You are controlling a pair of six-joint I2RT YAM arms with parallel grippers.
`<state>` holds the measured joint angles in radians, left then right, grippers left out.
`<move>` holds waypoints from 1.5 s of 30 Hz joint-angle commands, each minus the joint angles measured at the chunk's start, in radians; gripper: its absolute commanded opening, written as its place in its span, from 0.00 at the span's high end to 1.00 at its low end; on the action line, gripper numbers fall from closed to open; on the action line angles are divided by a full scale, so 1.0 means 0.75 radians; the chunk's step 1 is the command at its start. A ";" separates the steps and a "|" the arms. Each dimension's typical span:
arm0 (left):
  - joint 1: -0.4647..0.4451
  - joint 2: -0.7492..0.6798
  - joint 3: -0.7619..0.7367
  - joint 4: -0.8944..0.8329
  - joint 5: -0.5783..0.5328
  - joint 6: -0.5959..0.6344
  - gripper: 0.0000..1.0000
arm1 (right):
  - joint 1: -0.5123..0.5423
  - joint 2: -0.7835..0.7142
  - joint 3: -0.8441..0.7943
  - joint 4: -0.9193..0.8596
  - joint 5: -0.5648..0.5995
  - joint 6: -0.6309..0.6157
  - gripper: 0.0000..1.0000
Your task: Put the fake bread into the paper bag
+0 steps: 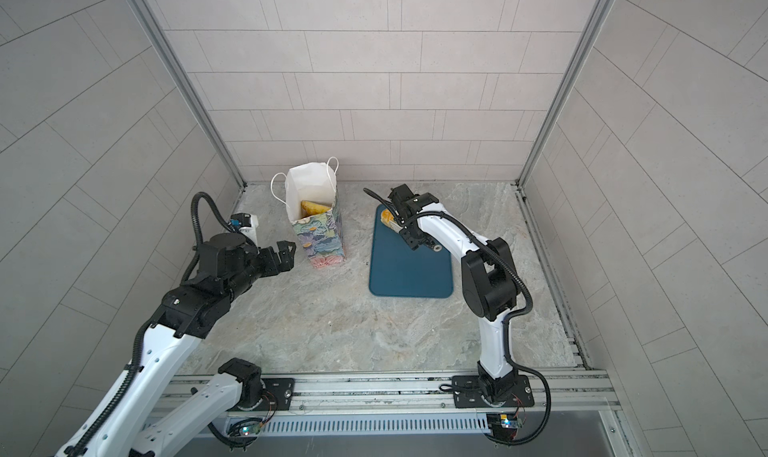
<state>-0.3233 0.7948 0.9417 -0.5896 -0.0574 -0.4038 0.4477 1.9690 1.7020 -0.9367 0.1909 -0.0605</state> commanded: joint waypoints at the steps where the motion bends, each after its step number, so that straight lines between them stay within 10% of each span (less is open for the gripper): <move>1: -0.006 -0.016 -0.011 -0.010 -0.032 -0.010 0.00 | -0.006 0.003 0.020 0.026 0.011 -0.048 0.45; 45: -0.006 0.033 0.018 -0.022 -0.021 -0.033 0.00 | -0.069 0.193 0.122 0.079 -0.163 -0.294 0.44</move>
<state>-0.3233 0.8211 0.9421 -0.5972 -0.0612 -0.4187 0.3889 2.1010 1.7859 -0.8677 0.0814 -0.2584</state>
